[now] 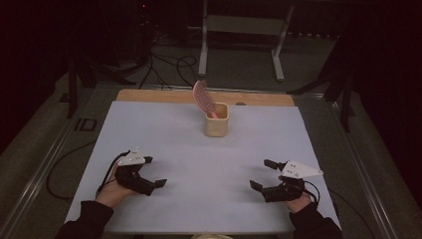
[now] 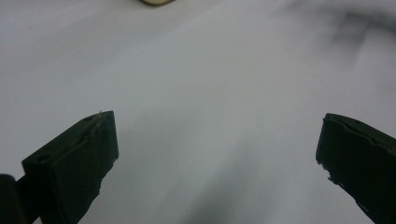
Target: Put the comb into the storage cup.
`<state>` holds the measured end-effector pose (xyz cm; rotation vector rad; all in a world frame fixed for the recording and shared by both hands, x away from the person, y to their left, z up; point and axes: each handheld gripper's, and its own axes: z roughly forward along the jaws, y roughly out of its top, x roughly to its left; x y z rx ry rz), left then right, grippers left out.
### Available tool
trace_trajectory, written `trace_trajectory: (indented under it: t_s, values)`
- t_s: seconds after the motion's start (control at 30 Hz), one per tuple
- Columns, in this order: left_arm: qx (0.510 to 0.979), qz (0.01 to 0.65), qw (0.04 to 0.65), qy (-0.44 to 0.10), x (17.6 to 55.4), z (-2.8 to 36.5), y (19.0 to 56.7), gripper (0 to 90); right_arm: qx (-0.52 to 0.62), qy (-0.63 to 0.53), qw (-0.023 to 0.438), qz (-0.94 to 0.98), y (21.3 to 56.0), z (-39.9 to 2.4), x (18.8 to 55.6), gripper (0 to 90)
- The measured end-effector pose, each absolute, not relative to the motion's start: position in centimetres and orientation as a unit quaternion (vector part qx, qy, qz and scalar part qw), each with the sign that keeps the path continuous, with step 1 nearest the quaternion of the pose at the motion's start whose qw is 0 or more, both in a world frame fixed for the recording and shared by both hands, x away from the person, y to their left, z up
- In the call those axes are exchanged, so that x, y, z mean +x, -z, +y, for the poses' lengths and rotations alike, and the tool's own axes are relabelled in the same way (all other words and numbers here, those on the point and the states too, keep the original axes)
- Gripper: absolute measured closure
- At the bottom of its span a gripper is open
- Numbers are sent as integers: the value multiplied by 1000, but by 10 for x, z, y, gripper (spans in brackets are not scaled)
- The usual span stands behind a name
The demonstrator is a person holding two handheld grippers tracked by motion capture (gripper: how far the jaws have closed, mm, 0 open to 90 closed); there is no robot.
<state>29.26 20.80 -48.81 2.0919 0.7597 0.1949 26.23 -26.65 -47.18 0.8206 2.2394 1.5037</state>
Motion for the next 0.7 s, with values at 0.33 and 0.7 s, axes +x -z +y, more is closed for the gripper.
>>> trace_trajectory:
  t_s: [0.33, 0.7]
  values:
    - [847, 308, 425, -83, 274, 220, 496, 0, 287, -527, 159, 784, 472, -267, 262, 94]
    - [840, 321, 428, -89, 257, 241, 502, 0, 288, -531, 158, 781, 475, -272, 260, 94]
